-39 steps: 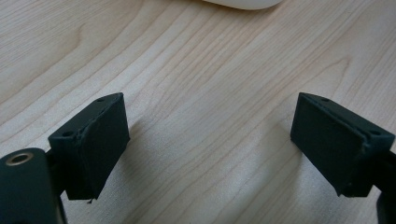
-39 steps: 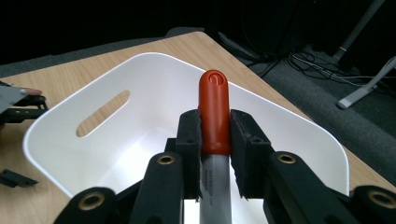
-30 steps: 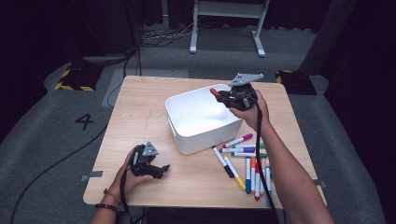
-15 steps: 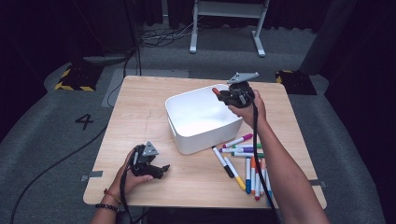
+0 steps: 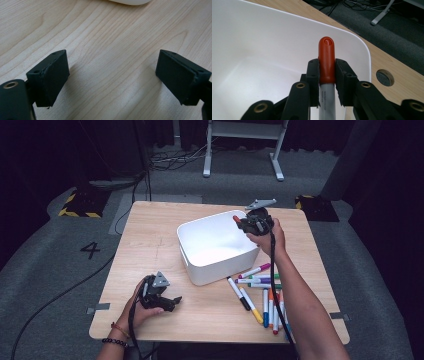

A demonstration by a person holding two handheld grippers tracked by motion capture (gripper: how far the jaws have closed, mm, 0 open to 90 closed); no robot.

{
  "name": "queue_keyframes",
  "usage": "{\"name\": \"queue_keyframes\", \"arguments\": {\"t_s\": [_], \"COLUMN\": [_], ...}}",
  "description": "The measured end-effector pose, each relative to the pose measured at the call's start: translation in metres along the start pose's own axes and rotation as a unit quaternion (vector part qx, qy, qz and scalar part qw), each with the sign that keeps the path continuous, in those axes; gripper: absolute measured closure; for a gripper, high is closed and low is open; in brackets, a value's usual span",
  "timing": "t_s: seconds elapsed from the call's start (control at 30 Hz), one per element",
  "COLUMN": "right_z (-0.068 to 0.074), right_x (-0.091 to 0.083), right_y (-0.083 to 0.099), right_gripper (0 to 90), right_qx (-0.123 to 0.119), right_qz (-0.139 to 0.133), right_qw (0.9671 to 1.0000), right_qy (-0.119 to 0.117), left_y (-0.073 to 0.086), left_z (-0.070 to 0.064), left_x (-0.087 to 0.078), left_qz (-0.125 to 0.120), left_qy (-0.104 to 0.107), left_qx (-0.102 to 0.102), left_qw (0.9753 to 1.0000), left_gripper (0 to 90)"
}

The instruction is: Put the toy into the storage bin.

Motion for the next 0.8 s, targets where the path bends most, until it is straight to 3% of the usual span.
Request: {"name": "queue_keyframes", "arguments": {"t_s": [0.33, 0.47, 0.7, 0.8], "right_z": [-0.004, -0.008, -0.009, -0.007], "right_x": [0.003, 0.001, -0.011, -0.025], "right_y": [0.009, 0.013, 0.021, 0.026], "right_gripper": [68.9, 66.5, 65.1, 64.3], "right_qx": [-0.001, 0.010, 0.012, 0.003], "right_qz": [0.009, 0.005, -0.015, -0.026], "right_qw": [0.9999, 0.9999, 0.9998, 0.9996], "right_qy": [0.008, 0.008, 0.000, -0.012], "left_y": [0.000, 0.000, 0.000, 0.000], "left_z": [0.000, 0.000, 0.000, 0.000], "left_x": [0.000, 0.000, 0.000, 0.000], "left_qz": [0.000, 0.000, 0.000, 0.000], "left_qy": [0.000, 0.000, 0.000, 0.000], "left_qx": [0.000, 0.000, 0.000, 0.000], "left_qw": [1.0000, 1.0000, 1.0000, 1.0000], "left_gripper": [11.7, 11.7, 11.7, 11.7]}}
Point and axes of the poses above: each handheld gripper's, and its own axes: x roughly forward along the jaws, y roughly out of its underside, z roughly to its left, the point moved 1 cm from there along x, roughly forward along the jaws, and after that the axes turned 7 degrees about y, right-handed, at the moved point
